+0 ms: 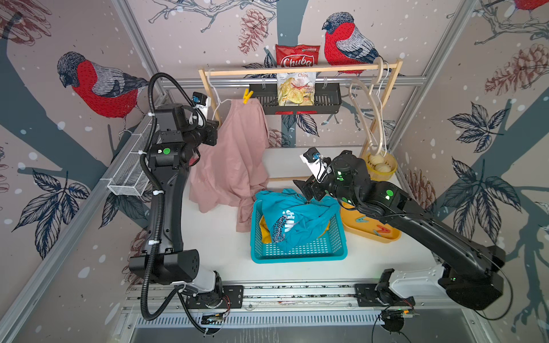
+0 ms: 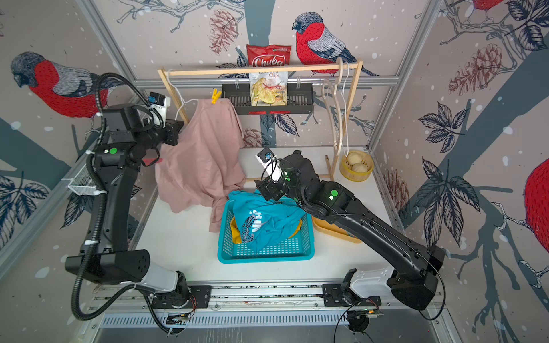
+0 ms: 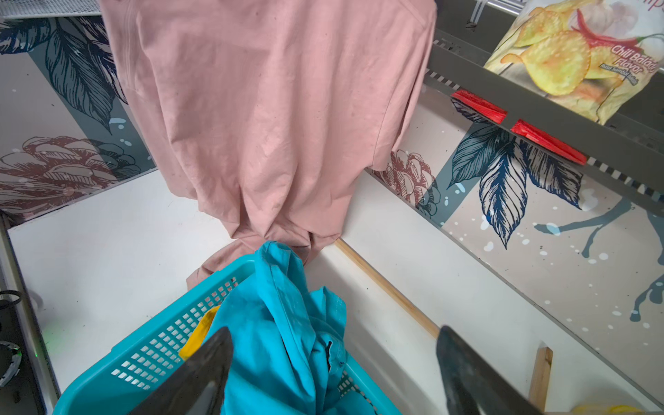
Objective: Remove the clothespins securing t-shirts to the hanger
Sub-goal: Pick up the hanger from the clothes rail.
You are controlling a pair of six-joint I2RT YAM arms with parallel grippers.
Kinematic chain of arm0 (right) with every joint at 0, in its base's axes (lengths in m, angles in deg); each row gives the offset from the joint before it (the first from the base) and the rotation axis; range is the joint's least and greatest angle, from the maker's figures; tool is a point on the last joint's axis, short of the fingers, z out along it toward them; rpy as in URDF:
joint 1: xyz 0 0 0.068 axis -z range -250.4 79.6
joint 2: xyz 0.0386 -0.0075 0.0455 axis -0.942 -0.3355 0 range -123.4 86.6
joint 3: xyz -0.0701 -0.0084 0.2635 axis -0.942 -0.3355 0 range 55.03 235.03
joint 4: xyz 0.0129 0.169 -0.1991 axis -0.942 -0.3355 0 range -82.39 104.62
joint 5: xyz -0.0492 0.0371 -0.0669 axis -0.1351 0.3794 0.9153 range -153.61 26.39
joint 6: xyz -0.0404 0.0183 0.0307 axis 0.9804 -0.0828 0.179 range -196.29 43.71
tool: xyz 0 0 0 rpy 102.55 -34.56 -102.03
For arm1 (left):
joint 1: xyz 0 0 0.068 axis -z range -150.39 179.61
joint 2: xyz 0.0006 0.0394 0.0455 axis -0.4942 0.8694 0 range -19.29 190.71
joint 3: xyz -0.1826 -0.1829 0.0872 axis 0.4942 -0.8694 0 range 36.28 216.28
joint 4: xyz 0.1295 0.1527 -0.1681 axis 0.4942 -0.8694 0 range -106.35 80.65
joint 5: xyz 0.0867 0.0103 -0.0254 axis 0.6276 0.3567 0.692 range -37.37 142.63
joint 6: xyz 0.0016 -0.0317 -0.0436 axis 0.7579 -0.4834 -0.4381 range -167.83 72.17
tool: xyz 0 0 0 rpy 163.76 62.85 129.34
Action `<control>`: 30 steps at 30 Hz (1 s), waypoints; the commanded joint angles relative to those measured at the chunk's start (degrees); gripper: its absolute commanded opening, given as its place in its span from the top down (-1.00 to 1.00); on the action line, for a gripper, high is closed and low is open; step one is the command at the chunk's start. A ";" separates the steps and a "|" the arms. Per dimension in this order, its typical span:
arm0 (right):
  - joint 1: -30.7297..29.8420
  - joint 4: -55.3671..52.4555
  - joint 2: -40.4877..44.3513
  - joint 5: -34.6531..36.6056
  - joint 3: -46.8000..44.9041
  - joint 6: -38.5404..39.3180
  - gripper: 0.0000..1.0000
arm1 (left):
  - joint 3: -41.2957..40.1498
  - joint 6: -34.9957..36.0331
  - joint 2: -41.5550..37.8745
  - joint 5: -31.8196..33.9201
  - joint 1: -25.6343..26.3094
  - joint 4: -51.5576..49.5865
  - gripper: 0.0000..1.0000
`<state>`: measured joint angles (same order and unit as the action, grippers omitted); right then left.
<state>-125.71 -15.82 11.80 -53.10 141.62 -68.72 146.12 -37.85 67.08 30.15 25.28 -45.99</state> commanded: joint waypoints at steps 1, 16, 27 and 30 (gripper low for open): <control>0.22 1.69 -0.06 0.85 1.02 0.18 -0.76 | -0.48 -0.66 -1.55 -3.65 -0.09 2.42 1.00; 1.53 7.89 4.94 -0.06 2.21 -0.28 -0.76 | -0.76 -5.01 -9.32 -16.42 -0.08 13.61 1.00; 2.14 8.63 5.85 -5.53 2.67 -3.98 -0.76 | -14.07 -7.12 -17.44 -17.41 0.56 18.21 1.00; 2.12 8.32 6.39 -7.22 3.99 -5.56 -0.76 | -12.42 -3.05 -19.63 -17.52 0.56 14.57 1.00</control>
<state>-123.59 -9.46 17.59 -57.74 144.59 -71.93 132.50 -44.25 49.18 12.93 25.78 -34.50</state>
